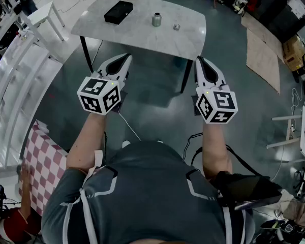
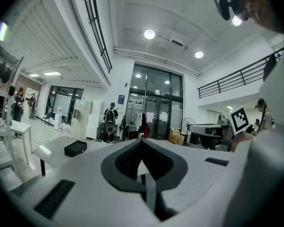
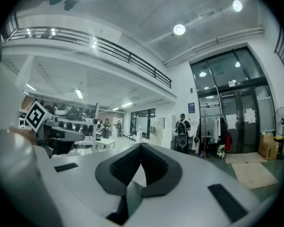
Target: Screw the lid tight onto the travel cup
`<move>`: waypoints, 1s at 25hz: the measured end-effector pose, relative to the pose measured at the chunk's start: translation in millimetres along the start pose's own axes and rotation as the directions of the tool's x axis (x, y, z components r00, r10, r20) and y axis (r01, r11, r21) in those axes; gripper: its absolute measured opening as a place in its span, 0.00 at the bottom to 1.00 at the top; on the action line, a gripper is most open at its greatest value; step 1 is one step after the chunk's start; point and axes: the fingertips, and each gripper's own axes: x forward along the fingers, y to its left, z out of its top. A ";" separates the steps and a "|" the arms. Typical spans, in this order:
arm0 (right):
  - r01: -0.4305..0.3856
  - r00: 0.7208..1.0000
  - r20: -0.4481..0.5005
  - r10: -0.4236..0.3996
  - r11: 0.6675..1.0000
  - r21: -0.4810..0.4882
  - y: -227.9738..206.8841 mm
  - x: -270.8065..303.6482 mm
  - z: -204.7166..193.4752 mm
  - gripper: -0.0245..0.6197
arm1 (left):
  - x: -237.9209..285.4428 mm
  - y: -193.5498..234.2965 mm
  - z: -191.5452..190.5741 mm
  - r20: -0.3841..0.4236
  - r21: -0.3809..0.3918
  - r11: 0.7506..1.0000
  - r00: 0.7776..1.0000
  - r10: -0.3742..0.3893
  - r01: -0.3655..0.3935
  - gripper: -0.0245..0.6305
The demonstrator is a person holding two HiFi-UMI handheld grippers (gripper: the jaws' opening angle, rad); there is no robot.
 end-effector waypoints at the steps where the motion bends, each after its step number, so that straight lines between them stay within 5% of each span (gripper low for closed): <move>1: -0.004 1.000 0.003 0.004 1.000 -0.001 -0.7 -1.7 -0.2 0.08 | 0.3 -3.2 0.4 0.005 0.005 1.000 1.000 -0.002 0.002 0.05; 25: -0.120 0.992 0.025 0.120 0.993 -0.014 -66.2 -19.8 -12.9 0.08 | 50.2 -61.3 -8.0 0.039 0.024 0.993 0.993 0.115 -0.116 0.05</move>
